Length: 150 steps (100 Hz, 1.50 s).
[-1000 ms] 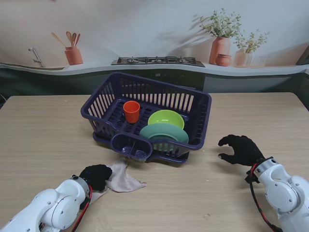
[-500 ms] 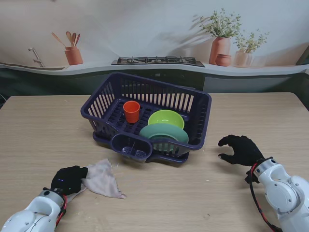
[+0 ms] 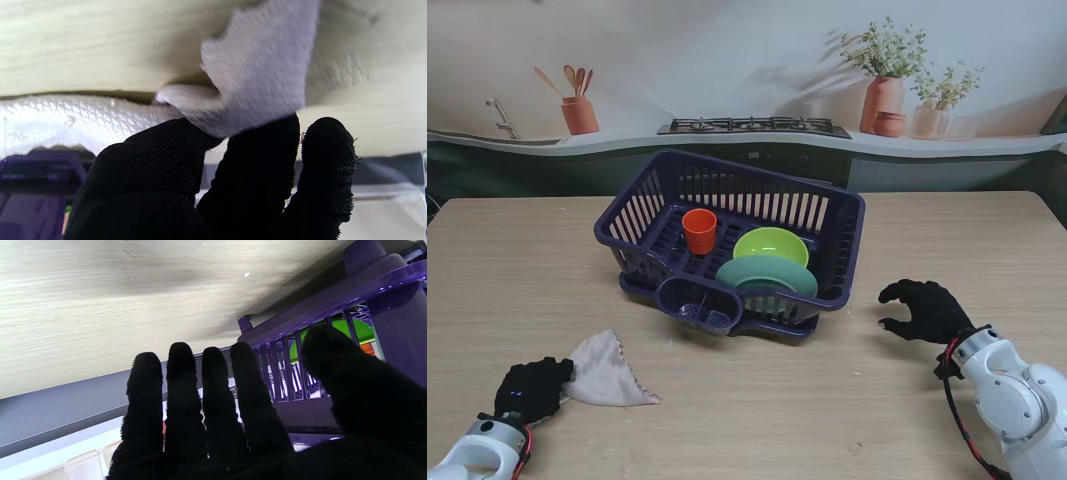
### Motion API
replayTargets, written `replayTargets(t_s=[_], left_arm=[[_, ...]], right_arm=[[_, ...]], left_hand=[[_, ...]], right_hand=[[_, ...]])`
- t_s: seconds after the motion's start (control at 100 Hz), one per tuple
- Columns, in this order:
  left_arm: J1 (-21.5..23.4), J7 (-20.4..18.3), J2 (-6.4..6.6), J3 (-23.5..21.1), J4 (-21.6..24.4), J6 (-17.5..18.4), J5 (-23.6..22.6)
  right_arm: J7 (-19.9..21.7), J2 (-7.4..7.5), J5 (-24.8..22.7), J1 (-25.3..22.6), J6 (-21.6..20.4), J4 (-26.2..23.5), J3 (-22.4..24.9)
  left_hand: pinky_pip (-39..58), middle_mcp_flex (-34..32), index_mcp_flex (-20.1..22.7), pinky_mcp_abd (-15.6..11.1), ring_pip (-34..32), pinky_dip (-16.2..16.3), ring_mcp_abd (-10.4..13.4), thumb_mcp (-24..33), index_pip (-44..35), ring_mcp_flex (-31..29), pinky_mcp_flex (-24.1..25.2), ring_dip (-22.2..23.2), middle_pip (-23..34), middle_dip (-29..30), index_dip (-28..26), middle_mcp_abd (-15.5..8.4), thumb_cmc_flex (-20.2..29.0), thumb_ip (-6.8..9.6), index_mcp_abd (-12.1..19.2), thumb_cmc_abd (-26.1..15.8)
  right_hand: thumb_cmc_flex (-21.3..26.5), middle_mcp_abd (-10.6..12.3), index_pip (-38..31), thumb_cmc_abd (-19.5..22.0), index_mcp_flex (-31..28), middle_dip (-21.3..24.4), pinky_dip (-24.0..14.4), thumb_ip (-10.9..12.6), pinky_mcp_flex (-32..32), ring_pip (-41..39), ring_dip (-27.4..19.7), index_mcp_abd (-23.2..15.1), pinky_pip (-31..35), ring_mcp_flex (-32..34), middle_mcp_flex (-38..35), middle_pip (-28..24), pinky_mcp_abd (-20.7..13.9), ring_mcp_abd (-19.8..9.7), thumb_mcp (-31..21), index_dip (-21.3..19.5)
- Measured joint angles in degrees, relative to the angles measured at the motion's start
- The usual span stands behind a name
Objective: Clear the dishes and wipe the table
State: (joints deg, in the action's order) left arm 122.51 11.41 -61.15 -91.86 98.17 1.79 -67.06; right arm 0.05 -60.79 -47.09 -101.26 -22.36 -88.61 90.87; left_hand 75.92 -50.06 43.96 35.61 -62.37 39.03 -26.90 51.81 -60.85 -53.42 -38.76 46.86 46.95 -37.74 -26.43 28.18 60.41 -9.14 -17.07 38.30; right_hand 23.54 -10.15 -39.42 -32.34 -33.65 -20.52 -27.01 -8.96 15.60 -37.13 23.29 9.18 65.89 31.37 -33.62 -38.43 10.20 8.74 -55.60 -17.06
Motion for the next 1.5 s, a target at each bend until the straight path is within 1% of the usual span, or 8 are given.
replayTargets(t_s=[0.09,0.39,0.55,0.83,0.99,1.12,1.29,1.5], left_arm=[[-1.0,-3.9,0.27,1.4,1.2,-1.7,1.0],[-6.1,-20.1,1.69,7.4,6.4,-4.5,5.0],[-10.0,-26.2,2.30,12.0,7.6,-6.6,9.0],[-13.1,-29.2,2.46,16.4,8.2,-9.5,12.2],[-12.3,-25.3,1.94,15.9,7.5,-9.2,11.8],[-9.4,-20.0,0.77,12.1,6.7,-7.2,9.0],[-5.3,-8.6,-0.10,6.2,4.2,-3.4,4.6],[-2.5,3.3,-0.80,1.6,-0.5,-3.1,2.1]], right_arm=[[-0.1,0.00,0.0,0.0,0.0,0.0,0.0],[-0.4,-0.02,-0.2,0.0,-0.1,0.2,0.1],[-0.5,-0.04,-0.2,0.0,-0.2,0.3,0.2],[-0.7,-0.04,-0.2,0.0,-0.3,0.4,0.4],[-0.8,-0.04,-0.5,0.0,-0.3,0.4,0.5],[-0.9,-0.04,-0.6,0.1,-0.5,0.5,0.5],[-1.0,-0.03,-0.7,0.1,-0.6,0.6,0.5],[-1.0,-0.02,-0.8,0.1,-0.6,0.7,0.5]], left_hand=[[0.0,0.0,-0.1,0.0,0.0,0.0,0.0,0.8,-0.9,0.0,0.0,0.0,0.0,0.0,-0.2,0.0,1.8,0.10,-3.9,0.2],[0.0,-0.4,-0.1,0.0,0.0,0.0,0.0,0.9,-2.0,0.0,0.0,0.0,0.9,0.0,-0.6,0.0,2.0,0.10,-4.7,0.7],[0.0,-0.7,-0.1,0.0,0.0,0.0,-0.3,0.3,-2.1,0.0,0.0,0.0,2.6,-0.2,-0.6,0.6,2.0,0.10,-4.0,0.7],[0.0,-0.8,0.2,0.0,0.0,0.0,-0.3,-0.1,-1.3,0.0,0.0,0.0,2.9,-0.4,-0.2,0.6,2.0,-0.18,-1.3,0.8],[0.0,-0.4,0.4,0.0,0.0,0.0,-0.2,-0.1,-0.9,0.0,0.0,0.0,1.8,-0.4,1.0,0.6,1.9,-0.19,1.2,0.1],[0.0,0.0,0.4,0.0,0.0,0.0,-0.1,-0.1,-0.7,0.0,0.0,0.0,0.1,-0.1,1.0,0.6,1.9,-0.19,1.7,0.0],[0.0,0.0,0.5,0.0,0.0,0.0,-0.1,-0.1,-0.6,0.0,0.0,0.0,0.1,0.0,1.1,0.6,1.9,-0.19,2.0,-0.1],[0.0,0.0,1.1,0.0,0.0,0.0,-0.1,-0.1,-0.4,0.0,0.1,0.0,0.1,0.0,1.2,0.6,1.9,-0.19,2.5,-0.1]], right_hand=[[0.0,0.0,0.0,0.0,0.0,0.0,0.0,0.0,0.0,0.0,0.0,0.0,0.0,0.0,0.0,0.0,0.0,0.0,0.0,0.0],[0.0,0.0,0.1,0.0,0.0,0.0,0.0,0.0,0.0,0.0,0.0,0.0,0.0,0.0,0.0,0.0,0.0,0.0,0.0,0.0],[0.0,0.0,0.1,0.0,0.0,0.0,0.0,0.0,0.0,0.0,0.0,0.0,0.0,0.0,0.0,0.0,0.0,0.0,0.0,0.0],[0.0,0.0,0.1,0.0,0.0,0.0,0.0,0.0,0.0,0.0,0.0,0.0,0.0,0.0,0.0,0.0,0.0,0.0,0.0,0.0],[0.1,0.0,0.1,0.0,0.0,0.0,0.0,0.0,0.0,0.0,0.0,0.0,0.0,0.0,0.0,0.0,0.0,0.0,0.1,0.0],[0.1,0.0,0.1,0.0,0.0,0.0,0.0,0.0,0.0,0.0,0.0,0.0,0.0,0.0,0.0,0.0,0.0,0.0,0.8,0.0],[0.1,0.0,0.1,0.0,0.0,0.0,0.0,0.0,0.0,0.0,0.0,0.0,0.0,0.0,0.0,0.0,0.0,0.0,0.8,0.0],[0.1,0.0,0.1,0.0,0.0,0.0,0.0,0.0,0.0,0.0,0.0,0.0,0.0,0.0,0.0,0.0,0.0,0.0,0.8,0.0]])
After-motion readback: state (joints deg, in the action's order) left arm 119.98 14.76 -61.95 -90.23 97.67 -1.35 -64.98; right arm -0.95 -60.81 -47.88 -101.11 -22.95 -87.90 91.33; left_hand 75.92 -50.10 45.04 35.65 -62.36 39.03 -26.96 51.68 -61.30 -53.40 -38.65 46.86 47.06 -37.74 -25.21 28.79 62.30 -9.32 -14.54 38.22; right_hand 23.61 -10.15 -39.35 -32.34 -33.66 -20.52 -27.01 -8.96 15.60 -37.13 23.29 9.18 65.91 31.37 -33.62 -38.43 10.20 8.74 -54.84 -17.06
